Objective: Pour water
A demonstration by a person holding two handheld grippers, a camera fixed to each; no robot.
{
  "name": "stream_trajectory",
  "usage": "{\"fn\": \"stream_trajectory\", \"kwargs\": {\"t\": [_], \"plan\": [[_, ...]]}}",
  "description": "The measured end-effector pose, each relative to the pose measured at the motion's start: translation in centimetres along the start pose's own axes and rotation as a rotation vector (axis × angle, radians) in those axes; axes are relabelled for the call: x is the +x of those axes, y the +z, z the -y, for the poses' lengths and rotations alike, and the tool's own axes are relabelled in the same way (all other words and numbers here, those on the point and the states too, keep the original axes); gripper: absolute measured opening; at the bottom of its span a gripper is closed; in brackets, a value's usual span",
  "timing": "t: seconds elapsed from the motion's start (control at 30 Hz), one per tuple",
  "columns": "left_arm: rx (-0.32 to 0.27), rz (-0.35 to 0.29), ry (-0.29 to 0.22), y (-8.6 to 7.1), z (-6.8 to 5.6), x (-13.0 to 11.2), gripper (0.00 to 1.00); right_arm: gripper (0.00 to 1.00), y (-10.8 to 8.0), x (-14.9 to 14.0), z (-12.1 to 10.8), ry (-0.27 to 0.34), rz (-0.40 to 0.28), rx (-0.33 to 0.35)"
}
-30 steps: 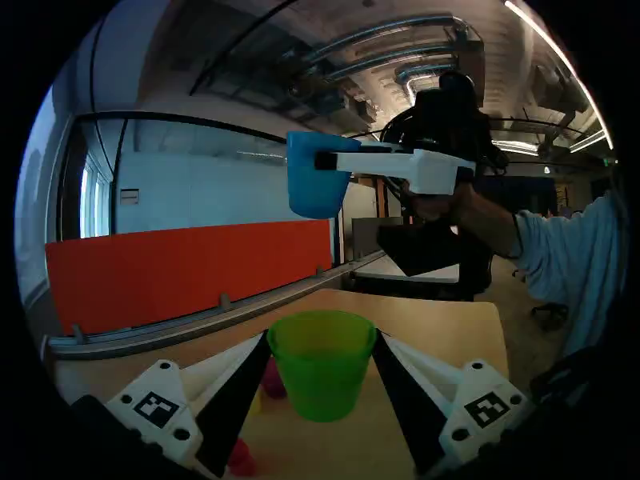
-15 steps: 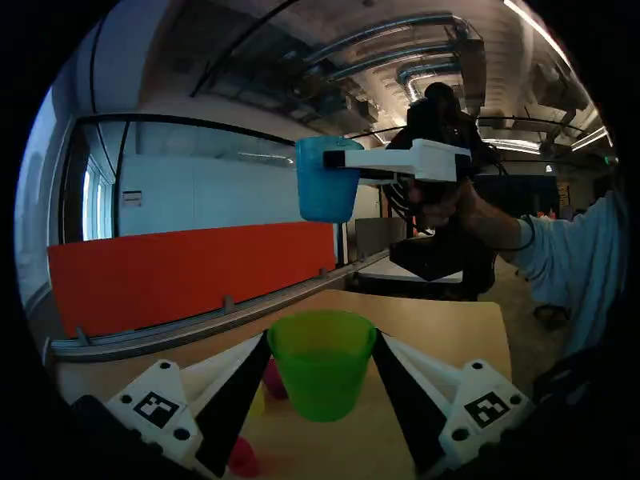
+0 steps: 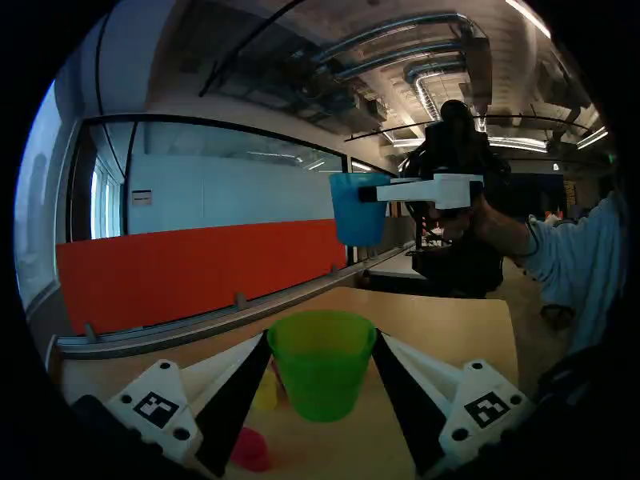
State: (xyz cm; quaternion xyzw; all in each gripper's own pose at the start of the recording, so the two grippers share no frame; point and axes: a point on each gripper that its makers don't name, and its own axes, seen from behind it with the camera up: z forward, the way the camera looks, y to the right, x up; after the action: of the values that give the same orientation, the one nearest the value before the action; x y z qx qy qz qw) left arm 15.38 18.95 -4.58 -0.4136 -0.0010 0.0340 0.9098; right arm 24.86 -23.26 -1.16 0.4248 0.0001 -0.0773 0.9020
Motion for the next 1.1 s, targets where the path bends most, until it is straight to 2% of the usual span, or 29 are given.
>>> {"fn": "stream_trajectory", "kwargs": {"t": [0.2, 0.6, 0.8, 1.1], "plan": [[0.015, 0.005, 0.005, -0.5, 0.4, -0.3, 0.88, 0.89, -0.9, -1.5, -1.0, -0.009, 0.019, -0.028], [0.01, 0.021, 0.009, -0.7, 0.2, -1.0, 0.88, 0.89, -1.6, -3.8, -0.7, 0.011, 0.029, -0.026], [0.004, 0.044, 0.003, -0.7, 0.1, -2.2, 0.88, 0.9, -1.7, -6.4, -0.3, 0.021, 0.063, -0.017], [-0.007, 0.115, 0.015, -0.2, -0.5, -5.2, 0.88, 0.9, -1.8, -10.3, 0.1, 0.021, 0.127, -0.008]]}}
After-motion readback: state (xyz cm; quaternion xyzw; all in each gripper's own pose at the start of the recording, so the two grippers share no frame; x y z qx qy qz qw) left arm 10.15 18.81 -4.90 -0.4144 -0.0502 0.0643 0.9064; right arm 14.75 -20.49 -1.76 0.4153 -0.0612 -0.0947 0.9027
